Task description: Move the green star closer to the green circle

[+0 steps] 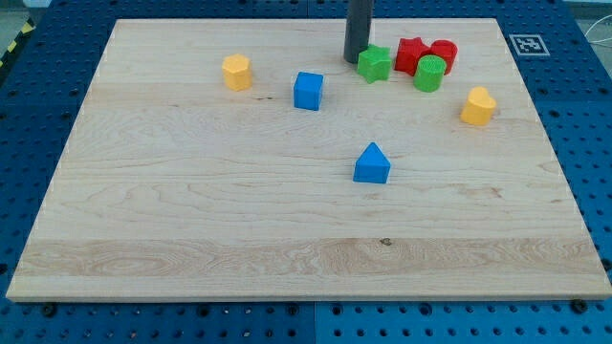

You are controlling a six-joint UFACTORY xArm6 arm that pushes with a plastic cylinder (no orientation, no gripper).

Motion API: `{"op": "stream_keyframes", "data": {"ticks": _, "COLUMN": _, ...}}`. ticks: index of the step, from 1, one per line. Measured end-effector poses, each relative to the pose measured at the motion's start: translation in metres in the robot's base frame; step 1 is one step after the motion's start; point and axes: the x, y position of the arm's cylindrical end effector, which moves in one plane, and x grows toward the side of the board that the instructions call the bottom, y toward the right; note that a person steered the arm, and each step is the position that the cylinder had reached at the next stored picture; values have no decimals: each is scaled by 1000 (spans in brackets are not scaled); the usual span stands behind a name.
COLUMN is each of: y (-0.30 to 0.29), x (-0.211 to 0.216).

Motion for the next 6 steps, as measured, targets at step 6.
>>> {"op": "stream_keyframes", "data": {"ticks": 6, "y": 16, "x": 33}}
